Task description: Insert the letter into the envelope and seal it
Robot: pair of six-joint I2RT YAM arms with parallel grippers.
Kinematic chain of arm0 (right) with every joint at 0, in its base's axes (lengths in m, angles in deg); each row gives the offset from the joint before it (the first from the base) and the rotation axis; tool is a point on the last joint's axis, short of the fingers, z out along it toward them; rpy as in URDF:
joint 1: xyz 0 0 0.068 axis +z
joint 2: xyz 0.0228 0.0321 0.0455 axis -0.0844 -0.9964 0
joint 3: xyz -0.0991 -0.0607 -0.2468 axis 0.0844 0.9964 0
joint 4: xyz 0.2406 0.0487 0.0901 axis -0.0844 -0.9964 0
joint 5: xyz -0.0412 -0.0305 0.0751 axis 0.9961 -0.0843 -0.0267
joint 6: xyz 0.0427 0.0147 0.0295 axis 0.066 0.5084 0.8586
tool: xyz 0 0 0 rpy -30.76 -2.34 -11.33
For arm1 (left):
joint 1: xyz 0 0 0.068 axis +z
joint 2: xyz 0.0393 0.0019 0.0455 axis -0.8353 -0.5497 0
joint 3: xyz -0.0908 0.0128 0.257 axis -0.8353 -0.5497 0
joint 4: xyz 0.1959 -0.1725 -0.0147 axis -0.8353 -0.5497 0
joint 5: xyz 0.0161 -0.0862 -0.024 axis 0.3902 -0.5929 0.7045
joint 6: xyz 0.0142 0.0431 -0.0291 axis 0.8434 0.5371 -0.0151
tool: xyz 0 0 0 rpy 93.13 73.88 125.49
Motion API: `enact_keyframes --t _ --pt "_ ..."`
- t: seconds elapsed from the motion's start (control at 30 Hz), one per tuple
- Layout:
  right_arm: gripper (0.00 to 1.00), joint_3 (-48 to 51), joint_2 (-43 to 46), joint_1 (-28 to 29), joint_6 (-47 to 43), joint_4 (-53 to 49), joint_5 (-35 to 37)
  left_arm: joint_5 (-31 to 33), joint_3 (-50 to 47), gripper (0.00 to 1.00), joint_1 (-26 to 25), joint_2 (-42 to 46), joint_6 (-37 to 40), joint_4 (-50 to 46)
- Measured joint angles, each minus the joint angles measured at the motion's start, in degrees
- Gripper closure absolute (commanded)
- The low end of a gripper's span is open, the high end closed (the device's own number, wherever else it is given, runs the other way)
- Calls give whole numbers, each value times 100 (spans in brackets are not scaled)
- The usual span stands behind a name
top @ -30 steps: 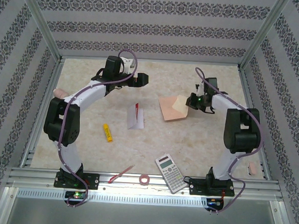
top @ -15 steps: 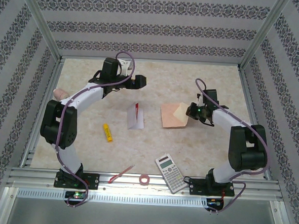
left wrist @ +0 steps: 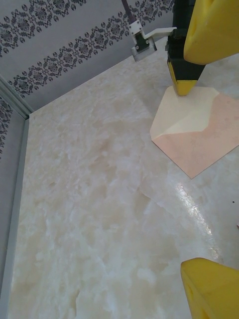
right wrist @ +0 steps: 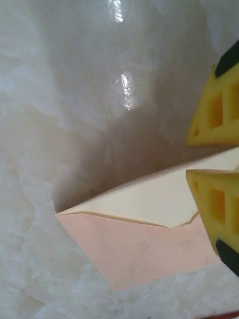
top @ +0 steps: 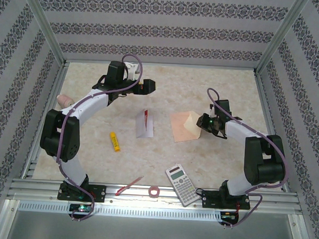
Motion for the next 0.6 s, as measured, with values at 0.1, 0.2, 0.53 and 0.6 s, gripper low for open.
enact_keyframes --t 0.1,0.2,0.53,0.6 --pt "39 -2 59 0 -9 -39 50 2 -31 0 7 0 2 0" --pt "27 -31 280 0 -28 -179 103 26 -33 0 31 22 2 -7" --pt "3 -1029 1257 133 -31 -1110 223 885 26 0 179 564 87 -955" --pt "3 -1377 1224 330 0 -1222 151 1193 33 0 190 723 140 -1211"
